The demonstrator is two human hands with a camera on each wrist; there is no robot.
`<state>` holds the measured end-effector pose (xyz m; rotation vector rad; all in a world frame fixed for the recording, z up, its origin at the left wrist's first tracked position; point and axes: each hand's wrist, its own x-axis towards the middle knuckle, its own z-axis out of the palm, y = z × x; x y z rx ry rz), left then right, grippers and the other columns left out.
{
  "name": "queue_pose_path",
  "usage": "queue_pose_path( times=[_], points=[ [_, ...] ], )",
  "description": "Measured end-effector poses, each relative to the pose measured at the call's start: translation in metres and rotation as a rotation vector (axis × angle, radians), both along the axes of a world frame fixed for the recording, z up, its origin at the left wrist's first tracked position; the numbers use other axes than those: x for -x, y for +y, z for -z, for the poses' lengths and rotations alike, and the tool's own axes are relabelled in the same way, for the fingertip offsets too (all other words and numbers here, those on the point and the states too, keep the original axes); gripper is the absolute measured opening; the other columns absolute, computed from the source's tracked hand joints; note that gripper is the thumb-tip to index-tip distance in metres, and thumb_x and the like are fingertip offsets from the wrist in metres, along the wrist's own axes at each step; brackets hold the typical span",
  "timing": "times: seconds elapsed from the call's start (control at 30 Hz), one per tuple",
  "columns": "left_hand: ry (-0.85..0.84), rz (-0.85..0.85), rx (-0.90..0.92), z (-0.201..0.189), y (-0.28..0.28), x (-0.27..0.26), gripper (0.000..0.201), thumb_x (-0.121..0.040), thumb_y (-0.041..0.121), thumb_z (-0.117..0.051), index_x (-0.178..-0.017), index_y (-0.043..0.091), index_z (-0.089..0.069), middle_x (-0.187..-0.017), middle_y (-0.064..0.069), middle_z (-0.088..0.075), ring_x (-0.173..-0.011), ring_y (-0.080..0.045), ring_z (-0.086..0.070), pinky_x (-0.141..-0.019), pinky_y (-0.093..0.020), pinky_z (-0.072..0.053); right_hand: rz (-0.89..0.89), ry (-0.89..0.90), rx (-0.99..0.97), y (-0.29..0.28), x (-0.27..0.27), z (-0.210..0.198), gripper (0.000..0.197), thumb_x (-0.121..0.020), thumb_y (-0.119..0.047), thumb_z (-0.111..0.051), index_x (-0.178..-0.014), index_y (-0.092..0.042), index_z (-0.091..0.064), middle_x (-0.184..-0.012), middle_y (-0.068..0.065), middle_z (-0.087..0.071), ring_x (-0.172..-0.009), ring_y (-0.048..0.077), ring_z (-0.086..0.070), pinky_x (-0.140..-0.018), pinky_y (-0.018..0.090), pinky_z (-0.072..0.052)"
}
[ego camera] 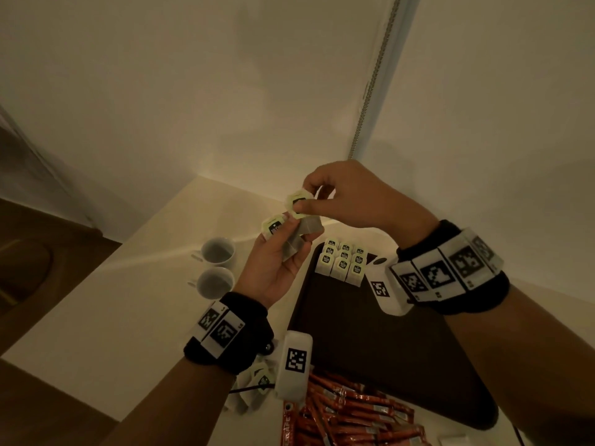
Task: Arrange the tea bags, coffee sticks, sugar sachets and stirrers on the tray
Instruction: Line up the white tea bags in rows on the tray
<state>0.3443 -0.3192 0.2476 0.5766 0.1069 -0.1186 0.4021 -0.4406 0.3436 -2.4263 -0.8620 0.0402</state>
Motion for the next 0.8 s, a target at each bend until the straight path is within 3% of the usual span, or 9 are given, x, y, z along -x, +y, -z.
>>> queue_pose_path(
  times=[0.07,0.17,0.27,0.4,0.47,0.53,0.63,0.8],
  points=[
    [-0.014,-0.008,-0.022,-0.001,0.001,-0.001,0.025,-0.08,0.023,-0.058,-0.102,0.013,-0.061,-0.088,-0.005,-0.072,-0.08,-0.015,-0.071,-0.052,-0.014,-0.053,0.026,-0.015,-0.036,0.0,0.0,0.0,0.03,-0.081,-0.034,-0.07,-0.074,-0.006,-0.065,-0.071,0.0,-0.062,-0.061,0.005,-0.054,-0.059,0.009,-0.038],
    [-0.023,-0.023,-0.053,-0.001,0.002,-0.002,0.022,-0.079,0.023,-0.06,-0.098,0.013,-0.062,-0.087,-0.004,-0.072,-0.076,-0.012,-0.07,-0.053,-0.015,-0.053,0.02,0.027,-0.045,0.002,0.001,-0.002,0.018,-0.083,-0.029,-0.07,-0.085,-0.011,-0.068,-0.077,-0.005,-0.063,-0.062,-0.001,-0.054,-0.06,0.007,-0.039],
    [-0.015,-0.052,-0.089,-0.002,0.002,-0.004,0.02,-0.078,0.022,-0.062,-0.097,0.014,-0.063,-0.09,-0.005,-0.071,-0.079,-0.014,-0.069,-0.053,-0.017,-0.053,0.048,0.034,-0.053,0.002,0.0,-0.002,0.019,-0.082,-0.031,-0.071,-0.076,-0.014,-0.064,-0.068,-0.01,-0.059,-0.058,-0.004,-0.052,-0.057,0.007,-0.038],
    [-0.012,-0.079,-0.109,-0.005,0.003,-0.005,0.005,-0.087,0.019,-0.057,-0.088,0.016,-0.061,-0.081,0.0,-0.072,-0.073,-0.011,-0.069,-0.051,-0.016,-0.052,0.062,0.081,-0.125,0.001,-0.002,-0.001,0.013,-0.083,-0.021,-0.07,-0.093,-0.013,-0.068,-0.079,-0.002,-0.064,-0.061,-0.005,-0.055,-0.056,0.007,-0.042],
    [-0.042,-0.061,-0.112,-0.007,0.002,-0.004,0.014,-0.089,0.025,-0.055,-0.097,0.016,-0.062,-0.087,0.001,-0.073,-0.078,-0.01,-0.07,-0.053,-0.016,-0.052,0.084,0.136,-0.199,0.0,-0.002,-0.003,0.014,-0.083,-0.018,-0.07,-0.096,-0.014,-0.067,-0.079,0.001,-0.066,-0.061,0.003,-0.058,-0.054,0.012,-0.046],
    [-0.079,-0.03,-0.122,-0.008,0.0,-0.004,0.028,-0.082,0.029,-0.057,-0.106,0.017,-0.06,-0.095,0.001,-0.073,-0.086,-0.013,-0.07,-0.055,-0.015,-0.053,0.106,0.146,-0.255,0.0,-0.001,-0.005,0.02,-0.082,-0.017,-0.071,-0.101,-0.017,-0.065,-0.074,-0.003,-0.065,-0.056,0.002,-0.06,-0.055,0.011,-0.045],
    [-0.088,-0.002,-0.141,-0.007,-0.004,-0.003,0.026,-0.075,0.021,-0.06,-0.1,0.015,-0.061,-0.09,0.003,-0.073,-0.083,-0.013,-0.07,-0.057,-0.016,-0.054,0.117,0.099,-0.235,0.002,0.0,-0.006,0.014,-0.081,-0.019,-0.071,-0.095,-0.017,-0.068,-0.066,-0.01,-0.065,-0.051,-0.001,-0.061,-0.057,0.004,-0.04],
    [-0.053,-0.006,-0.121,-0.004,-0.009,-0.004,0.022,-0.074,0.02,-0.062,-0.095,0.013,-0.062,-0.082,0.002,-0.072,-0.072,-0.01,-0.068,-0.056,-0.016,-0.054,0.172,0.051,-0.208,0.001,-0.001,-0.002,0.012,-0.081,-0.02,-0.071,-0.093,-0.019,-0.067,-0.068,-0.008,-0.066,-0.051,-0.002,-0.061,-0.056,0.01,-0.045]
  ],
)
